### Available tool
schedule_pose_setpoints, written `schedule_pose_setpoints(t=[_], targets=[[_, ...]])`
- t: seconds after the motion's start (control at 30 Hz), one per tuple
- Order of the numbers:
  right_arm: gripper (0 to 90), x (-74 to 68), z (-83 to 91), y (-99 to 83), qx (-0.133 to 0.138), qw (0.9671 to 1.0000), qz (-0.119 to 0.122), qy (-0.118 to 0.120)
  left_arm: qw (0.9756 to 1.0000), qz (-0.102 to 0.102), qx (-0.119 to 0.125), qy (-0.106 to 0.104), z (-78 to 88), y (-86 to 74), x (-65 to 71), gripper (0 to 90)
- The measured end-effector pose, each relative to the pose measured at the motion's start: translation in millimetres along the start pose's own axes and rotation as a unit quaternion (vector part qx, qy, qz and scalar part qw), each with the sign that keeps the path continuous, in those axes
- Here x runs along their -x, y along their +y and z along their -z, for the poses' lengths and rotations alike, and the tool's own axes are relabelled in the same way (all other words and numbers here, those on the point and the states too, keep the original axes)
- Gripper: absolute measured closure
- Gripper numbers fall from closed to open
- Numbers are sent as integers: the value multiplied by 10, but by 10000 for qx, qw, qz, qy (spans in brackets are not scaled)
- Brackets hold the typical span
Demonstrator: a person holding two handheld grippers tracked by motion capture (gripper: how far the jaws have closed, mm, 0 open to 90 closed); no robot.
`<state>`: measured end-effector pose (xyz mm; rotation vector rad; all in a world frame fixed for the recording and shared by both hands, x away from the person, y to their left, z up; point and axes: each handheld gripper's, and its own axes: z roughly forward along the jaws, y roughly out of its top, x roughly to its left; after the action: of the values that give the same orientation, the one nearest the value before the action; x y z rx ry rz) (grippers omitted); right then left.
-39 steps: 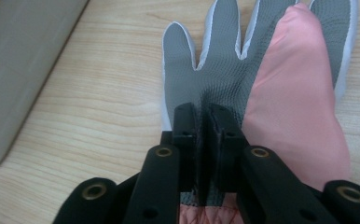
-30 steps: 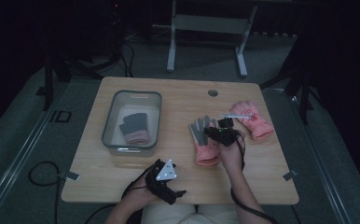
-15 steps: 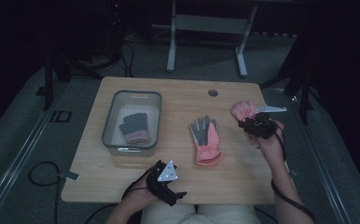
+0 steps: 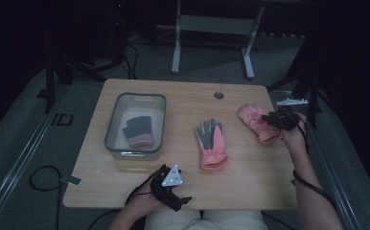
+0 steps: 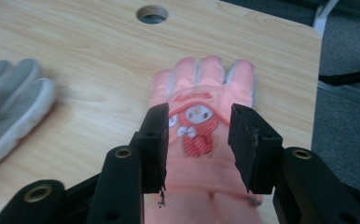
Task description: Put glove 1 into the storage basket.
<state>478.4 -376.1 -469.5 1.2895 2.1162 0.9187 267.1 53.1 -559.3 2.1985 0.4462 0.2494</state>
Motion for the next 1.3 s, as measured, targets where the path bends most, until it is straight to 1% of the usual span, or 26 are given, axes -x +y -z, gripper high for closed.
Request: schedule_pose_setpoints(t=[0.13, 0.2, 0.27, 0.3, 0.37, 0.5, 0.57, 0.63, 0.67, 0.7, 0.73, 0.8, 0.9, 0.97, 1.07, 1.17, 1.23, 1.3], targets=[[569, 77, -163, -16, -8, 10000, 28, 30, 10000, -20, 19, 41, -1, -3, 9, 21], [568, 119, -259, -43, -75, 10000, 23, -16, 10000, -22, 3, 52, -2, -5, 6, 21], [565, 150, -310, -57, -39, 10000, 61, 20, 10000, -4, 7, 49, -7, -8, 4, 21], [570, 157, -330, -58, -59, 9999, 107, -7, 10000, -4, -1, 51, -8, -10, 1, 21], [581, 171, -372, -62, -139, 9999, 99, -12, 10000, -4, -20, 45, -10, -12, -5, 21], [588, 164, -437, -85, -281, 9995, 144, -26, 10000, 10, -41, 20, -16, -16, -4, 21], [581, 155, -472, -114, -343, 9993, 107, 41, 10000, 1, -47, 13, -16, -18, -2, 21], [574, 159, -508, -145, -376, 9992, 123, 59, 10000, -1, -50, 8, -16, -17, -3, 21], [566, 163, -522, -160, -370, 9992, 72, 95, 10000, -2, -47, 15, -17, -18, -3, 21], [564, 166, -543, -175, -399, 9991, 70, 88, 10000, 1, -45, 13, -17, -18, -4, 21], [561, 164, -567, -191, -436, 9989, 140, 44, 10000, -1, -46, 10, -16, -18, -5, 21], [558, 155, -611, -218, -495, 9986, 207, 9, 10000, 11, -35, 7, -16, -19, -8, 21], [561, 145, -639, -228, -525, 9984, 209, -20, 10000, 5, -31, 15, -16, -21, -9, 21], [600, 125, -649, -228, -572, 9981, 219, -48, 10000, -8, -42, 14, -18, -22, -11, 21], [700, 98, -654, -209, -695, 9974, 178, -62, 10000, -8, -52, 21, -20, -21, -10, 21], [786, 39, -651, -183, -762, 9964, 231, -277, 10000, -7, -58, 28, -23, -22, -6, 21], [831, 14, -646, -171, -759, 9964, 114, -359, 10000, -19, -61, 28, -23, -22, -6, 21], [854, 6, -624, -151, -787, 9961, -3, -410, 10000, -14, -58, 22, -25, -22, -6, 21]])
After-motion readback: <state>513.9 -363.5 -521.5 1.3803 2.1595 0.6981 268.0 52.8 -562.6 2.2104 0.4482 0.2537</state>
